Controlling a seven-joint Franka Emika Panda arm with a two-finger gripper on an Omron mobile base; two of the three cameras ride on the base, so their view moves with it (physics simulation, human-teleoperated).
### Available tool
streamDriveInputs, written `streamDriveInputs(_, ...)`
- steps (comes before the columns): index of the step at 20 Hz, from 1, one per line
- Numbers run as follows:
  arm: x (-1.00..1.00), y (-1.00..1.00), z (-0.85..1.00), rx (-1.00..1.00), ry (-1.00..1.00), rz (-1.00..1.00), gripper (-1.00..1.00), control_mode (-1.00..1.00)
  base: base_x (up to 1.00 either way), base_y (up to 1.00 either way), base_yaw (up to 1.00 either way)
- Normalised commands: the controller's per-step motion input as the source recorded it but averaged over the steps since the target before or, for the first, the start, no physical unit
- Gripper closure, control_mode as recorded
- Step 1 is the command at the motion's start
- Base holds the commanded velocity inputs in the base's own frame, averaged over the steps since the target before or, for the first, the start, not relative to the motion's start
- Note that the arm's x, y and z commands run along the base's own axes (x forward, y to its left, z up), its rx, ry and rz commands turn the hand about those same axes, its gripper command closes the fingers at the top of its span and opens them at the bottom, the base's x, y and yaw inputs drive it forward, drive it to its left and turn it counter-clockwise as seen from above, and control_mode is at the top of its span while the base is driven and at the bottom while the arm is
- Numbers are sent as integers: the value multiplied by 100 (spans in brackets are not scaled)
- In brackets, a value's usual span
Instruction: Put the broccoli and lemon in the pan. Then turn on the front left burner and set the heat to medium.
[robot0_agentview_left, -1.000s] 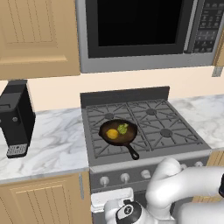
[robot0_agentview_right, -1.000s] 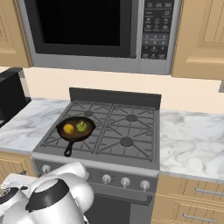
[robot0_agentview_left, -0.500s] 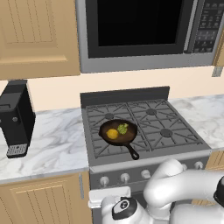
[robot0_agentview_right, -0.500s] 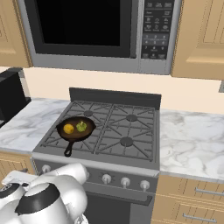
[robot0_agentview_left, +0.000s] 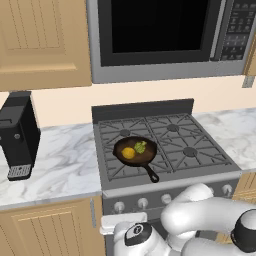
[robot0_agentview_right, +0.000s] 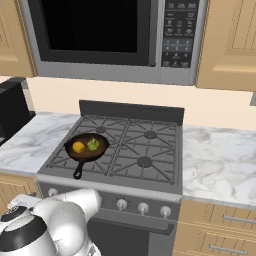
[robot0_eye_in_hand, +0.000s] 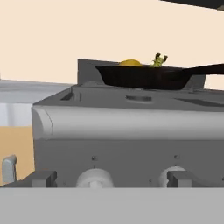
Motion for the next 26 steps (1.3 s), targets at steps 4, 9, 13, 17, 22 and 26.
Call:
streamDriveInputs(4,24,-32,-23,16,0,0,-100,-100,0,0,0)
streamDriveInputs(9,25,-24,-10,16,0,0,-100,-100,0,0,0)
streamDriveInputs(13,23,-20,-12,14,0,0,-100,-100,0,0,0)
streamDriveInputs(17,27,-23,-25,13,0,0,-100,-100,0,0,0)
streamDriveInputs(22,24,-25,-29,11,0,0,-100,-100,0,0,0)
streamDriveInputs(26,20,-11,-26,7,0,0,-100,-100,0,0,0)
